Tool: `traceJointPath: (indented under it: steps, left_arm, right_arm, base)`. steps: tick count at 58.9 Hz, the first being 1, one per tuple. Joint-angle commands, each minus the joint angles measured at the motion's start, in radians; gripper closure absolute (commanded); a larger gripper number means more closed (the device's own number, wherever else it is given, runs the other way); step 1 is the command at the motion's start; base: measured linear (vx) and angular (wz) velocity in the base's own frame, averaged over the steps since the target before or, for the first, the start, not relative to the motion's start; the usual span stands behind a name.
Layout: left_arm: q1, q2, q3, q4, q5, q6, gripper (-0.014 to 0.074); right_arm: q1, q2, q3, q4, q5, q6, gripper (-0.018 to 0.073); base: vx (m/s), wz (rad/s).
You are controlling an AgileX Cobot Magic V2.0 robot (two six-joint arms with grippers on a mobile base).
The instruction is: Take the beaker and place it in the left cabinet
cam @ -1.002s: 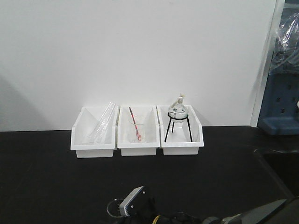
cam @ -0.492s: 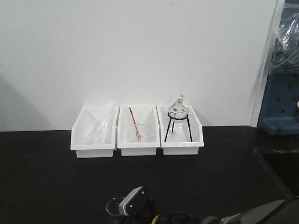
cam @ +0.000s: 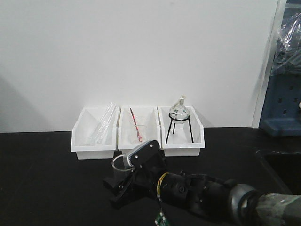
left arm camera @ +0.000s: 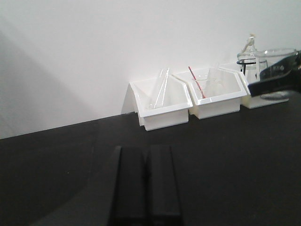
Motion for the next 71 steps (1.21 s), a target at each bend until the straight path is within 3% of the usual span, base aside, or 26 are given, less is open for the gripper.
traceJointPath:
  steps: [1,8,26,71]
  left_arm:
    - [-0.001,-0.019,0.016,-0.003,-0.075,-0.003,0.0595]
    - [-0.001,-0.019,0.016,-0.003,-0.075,-0.003,0.0595]
    - [-0.001,-0.019,0.016,-0.003,-0.075,-0.003,0.0595]
    - [-0.001,-0.019,0.016,-0.003,-0.075,-0.003,0.0595]
  right_arm:
    - [-0.003,-0.131,-0.026,-0.010,-0.023,0.065,0.0566]
    - [-0.003,-0.203,-0.026,-0.018,0.002,0.125,0.0565]
    - [-0.003,-0.306,-0.026,-0.018,0.142,0.129,0.0561]
    - [-0.003,-0.305,-0.023,-0.018,0.139,0.128,0.0562]
  base:
    - [0.00,0.00]
    - [0.00,0.00]
    - [0.00,0.00]
    - [0.00,0.00]
